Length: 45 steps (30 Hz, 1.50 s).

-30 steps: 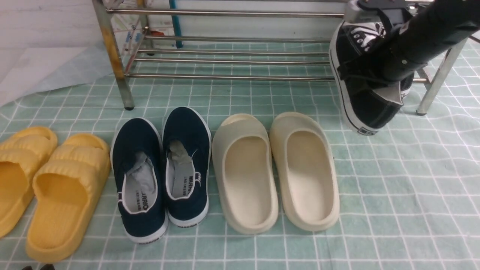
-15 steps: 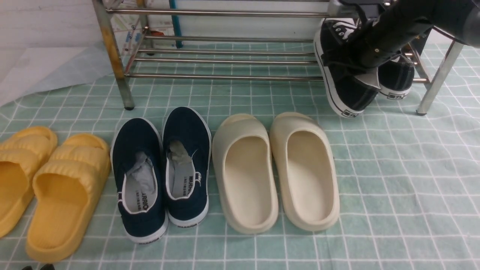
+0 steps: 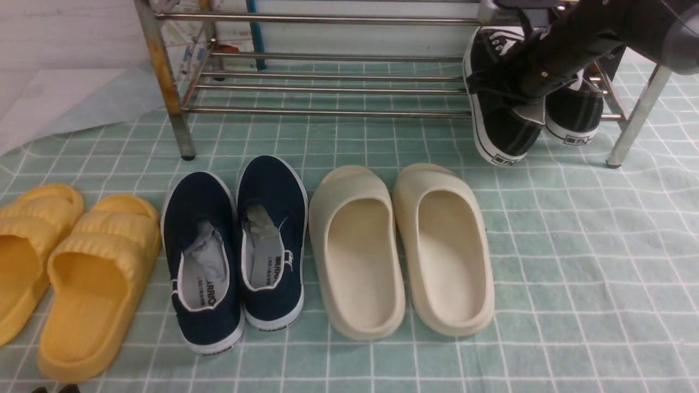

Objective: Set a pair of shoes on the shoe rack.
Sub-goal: Use the right arm to put a shoe into the shoe rack

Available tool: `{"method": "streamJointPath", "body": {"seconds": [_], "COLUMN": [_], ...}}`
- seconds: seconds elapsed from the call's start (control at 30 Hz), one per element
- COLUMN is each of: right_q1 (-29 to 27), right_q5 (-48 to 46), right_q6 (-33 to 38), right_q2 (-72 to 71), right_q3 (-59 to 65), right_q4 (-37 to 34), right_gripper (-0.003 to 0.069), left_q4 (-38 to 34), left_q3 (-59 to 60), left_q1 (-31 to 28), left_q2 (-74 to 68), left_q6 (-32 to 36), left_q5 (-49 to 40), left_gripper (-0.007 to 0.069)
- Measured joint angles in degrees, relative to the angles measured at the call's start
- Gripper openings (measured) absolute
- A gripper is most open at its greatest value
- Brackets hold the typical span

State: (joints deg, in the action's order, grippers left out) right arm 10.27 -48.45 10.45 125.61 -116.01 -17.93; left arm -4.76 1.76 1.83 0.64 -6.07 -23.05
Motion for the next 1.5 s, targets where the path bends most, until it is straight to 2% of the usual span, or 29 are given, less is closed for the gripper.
{"method": "streamJointPath", "body": {"seconds": [0.43, 0.63, 0.77, 0.87, 1.1, 1.13, 1.17, 1.2, 1.3, 1.37, 1.5], "right_q1": [-0.6, -0.5, -0.5, -0.5, -0.5, -0.5, -0.5, -0.5, -0.5, -0.5, -0.5], "right_q5": [5.9, 6.2, 7.8, 9.4, 5.9, 5.6, 3.6, 2.3, -1.9, -5.6, -9.6], "right_q6": [6.1, 6.3, 5.8, 5.6, 5.1, 5.1, 4.9, 4.7, 3.7, 3.7, 3.6], "right_q2": [0.8, 1.1, 1.8, 1.9, 1.6, 1.6, 1.0, 0.6, -1.4, -2.9, -5.8], "right_q3": [-0.9, -0.9, -1.3, -1.5, -6.1, -6.2, -7.4, -8.0, -9.0, -9.3, -9.4], "right_q4": [1.9, 2.2, 2.2, 2.2, 1.0, 1.0, 0.3, 0.0, -0.4, -0.7, -1.9], "right_gripper": [0.002, 0.0028, 0.006, 0.0139, 0.0416, 0.0416, 0.0456, 0.0464, 0.0461, 0.0433, 0.0307], "left_q4": [0.0, 0.0, 0.0, 0.0, 0.0, 0.0, 0.0, 0.0, 0.0, 0.0, 0.0], "left_q3": [0.0, 0.0, 0.0, 0.0, 0.0, 0.0, 0.0, 0.0, 0.0, 0.0, 0.0], "left_q1": [0.0, 0.0, 0.0, 0.0, 0.0, 0.0, 0.0, 0.0, 0.0, 0.0, 0.0], "left_q2": [0.0, 0.0, 0.0, 0.0, 0.0, 0.0, 0.0, 0.0, 0.0, 0.0, 0.0], "left_q6": [0.0, 0.0, 0.0, 0.0, 0.0, 0.0, 0.0, 0.0, 0.0, 0.0, 0.0], "left_q5": [0.0, 0.0, 0.0, 0.0, 0.0, 0.0, 0.0, 0.0, 0.0, 0.0, 0.0], "left_gripper": [0.0238, 0.0238, 0.0238, 0.0238, 0.0238, 0.0238, 0.0238, 0.0238, 0.0238, 0.0238, 0.0238]}}
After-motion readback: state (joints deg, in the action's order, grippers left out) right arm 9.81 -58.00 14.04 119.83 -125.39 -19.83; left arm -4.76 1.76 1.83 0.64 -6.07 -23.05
